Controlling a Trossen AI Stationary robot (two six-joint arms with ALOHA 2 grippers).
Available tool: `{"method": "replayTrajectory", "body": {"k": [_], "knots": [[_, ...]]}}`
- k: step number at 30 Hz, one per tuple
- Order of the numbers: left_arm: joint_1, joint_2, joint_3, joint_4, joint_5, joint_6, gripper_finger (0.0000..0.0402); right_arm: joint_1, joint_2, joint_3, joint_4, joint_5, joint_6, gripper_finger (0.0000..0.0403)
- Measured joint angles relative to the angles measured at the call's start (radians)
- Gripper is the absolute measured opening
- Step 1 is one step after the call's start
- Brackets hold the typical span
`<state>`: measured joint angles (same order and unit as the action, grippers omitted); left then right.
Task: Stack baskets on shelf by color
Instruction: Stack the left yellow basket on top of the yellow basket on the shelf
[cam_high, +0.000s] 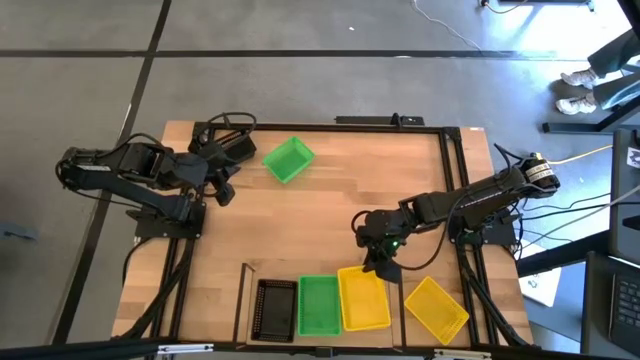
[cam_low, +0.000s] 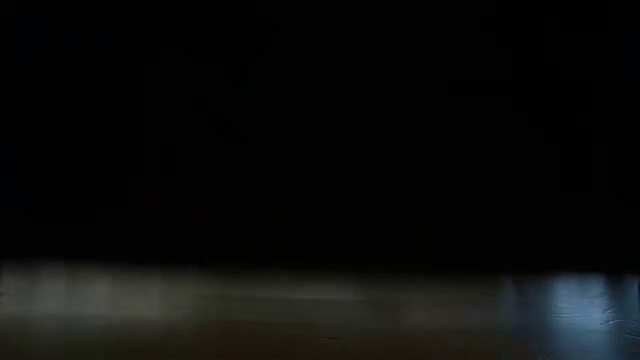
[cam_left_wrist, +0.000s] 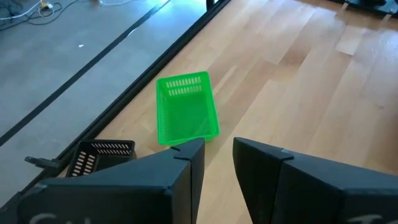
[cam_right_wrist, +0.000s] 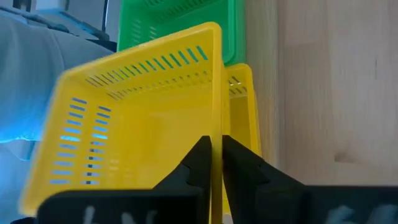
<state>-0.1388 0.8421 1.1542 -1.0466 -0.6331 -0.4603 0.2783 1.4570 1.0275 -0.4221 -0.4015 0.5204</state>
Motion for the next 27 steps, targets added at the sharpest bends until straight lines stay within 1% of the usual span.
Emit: {"method": "replayTrajectory", "body": {"k": [9, 15, 17, 22, 27], "knots": [[0.0, 0.0, 0.0, 0.0, 0.0, 0.0, 0.0077, 0.0, 0.0, 0.0, 0.006, 0.012, 0.0, 0.0062], [0.0, 0.0, 0.0, 0.0, 0.0, 0.013, 0.0077, 0.0, 0.0, 0.001, 0.018, -0.07, 0.077, 0.0063], [0.0, 0.0, 0.0, 0.0, 0.0, 0.028, 0.0077, 0.001, 0.0, 0.001, 0.018, -0.054, 0.073, 0.0063], [0.0, 0.0, 0.0, 0.0, 0.0, 0.05, 0.0077, 0.004, 0.0, 0.001, 0.012, 0.063, 0.039, 0.0063], [0.0, 0.0, 0.0, 0.0, 0.0, 0.055, 0.0077, 0.005, 0.0, 0.001, -0.001, 0.068, 0.036, 0.0063]]}}
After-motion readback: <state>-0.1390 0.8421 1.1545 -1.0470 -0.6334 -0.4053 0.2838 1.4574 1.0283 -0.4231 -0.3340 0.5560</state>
